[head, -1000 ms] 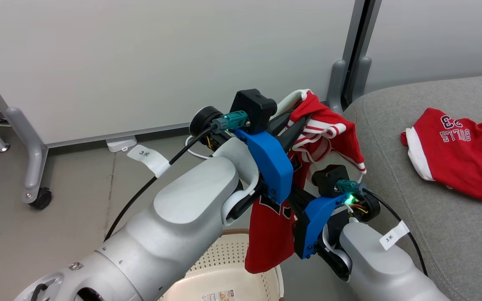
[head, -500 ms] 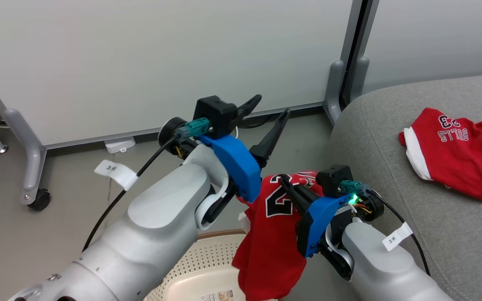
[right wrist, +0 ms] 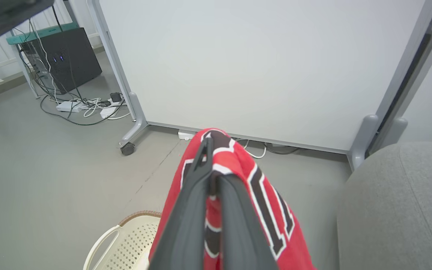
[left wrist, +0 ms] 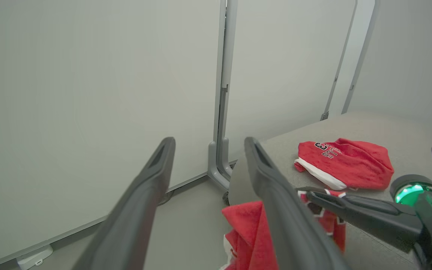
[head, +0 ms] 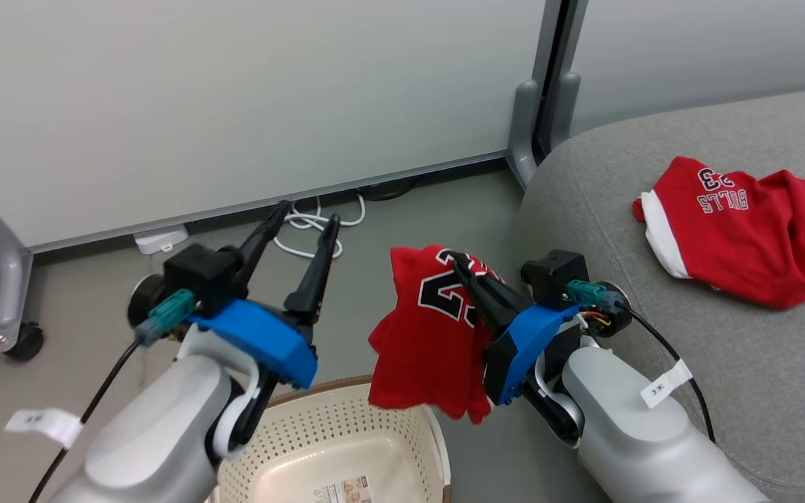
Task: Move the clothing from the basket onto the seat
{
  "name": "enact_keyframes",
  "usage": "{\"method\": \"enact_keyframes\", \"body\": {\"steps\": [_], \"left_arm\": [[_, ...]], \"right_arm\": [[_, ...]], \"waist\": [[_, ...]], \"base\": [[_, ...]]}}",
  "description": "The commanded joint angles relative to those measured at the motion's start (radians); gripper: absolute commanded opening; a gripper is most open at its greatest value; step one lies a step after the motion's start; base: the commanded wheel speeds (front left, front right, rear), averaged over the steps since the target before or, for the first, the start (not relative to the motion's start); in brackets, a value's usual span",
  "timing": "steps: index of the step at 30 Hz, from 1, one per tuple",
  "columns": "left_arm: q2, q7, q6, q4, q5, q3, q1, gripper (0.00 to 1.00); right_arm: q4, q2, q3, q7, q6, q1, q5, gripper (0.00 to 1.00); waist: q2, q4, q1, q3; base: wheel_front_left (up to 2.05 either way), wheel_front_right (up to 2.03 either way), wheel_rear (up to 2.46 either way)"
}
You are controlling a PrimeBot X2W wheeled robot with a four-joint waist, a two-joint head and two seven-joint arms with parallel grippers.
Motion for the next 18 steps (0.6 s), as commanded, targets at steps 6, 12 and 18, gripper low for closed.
{"method": "enact_keyframes", "body": {"steps": [6,12,18], "left_arm": [[0.058,-0.004,0.041,-0.210,0.150,0.228,0.286,1.00],[0.038,-0.005,0.037,-0.328,0.257,0.404,0.463,1.00],[-0.017,-0.004,0.016,-0.384,0.334,0.549,0.588,1.00]], "right_arm": [[-0.094,-0.001,-0.058,-0.010,0.000,0.003,-0.080,0.00],[-0.195,-0.001,-0.115,0.008,0.000,0.042,-0.150,0.00],[-0.314,-0.005,-0.161,0.059,0.000,0.097,-0.216,0.00]], "waist": [[0.0000,-0.096,0.0000,0.040],[0.0000,-0.187,0.0000,0.067],[0.0000,-0.290,0.0000,0.088]], "base": [[0.00,0.00,0.00],[0.00,0.00,0.00],[0.00,0.00,0.00]]}}
